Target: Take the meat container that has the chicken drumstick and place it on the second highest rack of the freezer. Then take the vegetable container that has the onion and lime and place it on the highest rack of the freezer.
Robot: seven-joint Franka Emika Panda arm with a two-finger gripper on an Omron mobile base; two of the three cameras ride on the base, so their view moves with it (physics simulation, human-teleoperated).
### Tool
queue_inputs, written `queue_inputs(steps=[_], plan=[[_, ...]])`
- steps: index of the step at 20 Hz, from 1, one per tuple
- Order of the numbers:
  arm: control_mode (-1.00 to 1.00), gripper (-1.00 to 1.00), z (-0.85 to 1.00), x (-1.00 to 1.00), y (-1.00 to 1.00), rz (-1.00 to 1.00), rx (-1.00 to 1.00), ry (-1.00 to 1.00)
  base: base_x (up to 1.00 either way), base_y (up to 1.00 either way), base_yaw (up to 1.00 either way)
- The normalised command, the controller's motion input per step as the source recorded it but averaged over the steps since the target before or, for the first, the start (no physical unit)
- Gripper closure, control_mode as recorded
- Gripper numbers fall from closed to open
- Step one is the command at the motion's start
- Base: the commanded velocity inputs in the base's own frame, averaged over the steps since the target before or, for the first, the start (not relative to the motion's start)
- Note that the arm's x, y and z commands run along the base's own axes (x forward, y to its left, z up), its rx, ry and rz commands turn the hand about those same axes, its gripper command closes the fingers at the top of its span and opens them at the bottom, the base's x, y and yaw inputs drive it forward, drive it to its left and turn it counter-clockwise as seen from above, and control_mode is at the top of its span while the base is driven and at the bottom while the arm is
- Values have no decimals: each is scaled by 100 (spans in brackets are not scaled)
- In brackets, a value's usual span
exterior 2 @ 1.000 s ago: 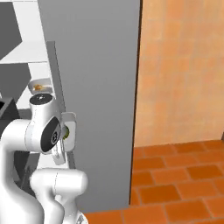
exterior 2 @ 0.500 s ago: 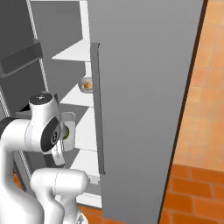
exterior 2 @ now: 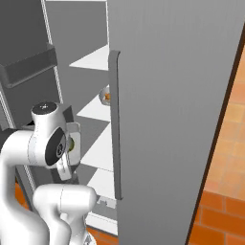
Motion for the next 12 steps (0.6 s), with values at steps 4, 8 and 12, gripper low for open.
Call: queue_inputs(steps=[4, 8, 12], plan=[[100, 100, 0, 0, 0, 0, 0, 0, 3, 1, -1], [-100, 100, 7, -1, 0, 0, 0, -10, 0, 0, 0], [-100, 100, 83, -13, 0, 0, 6, -25, 0, 0, 0]])
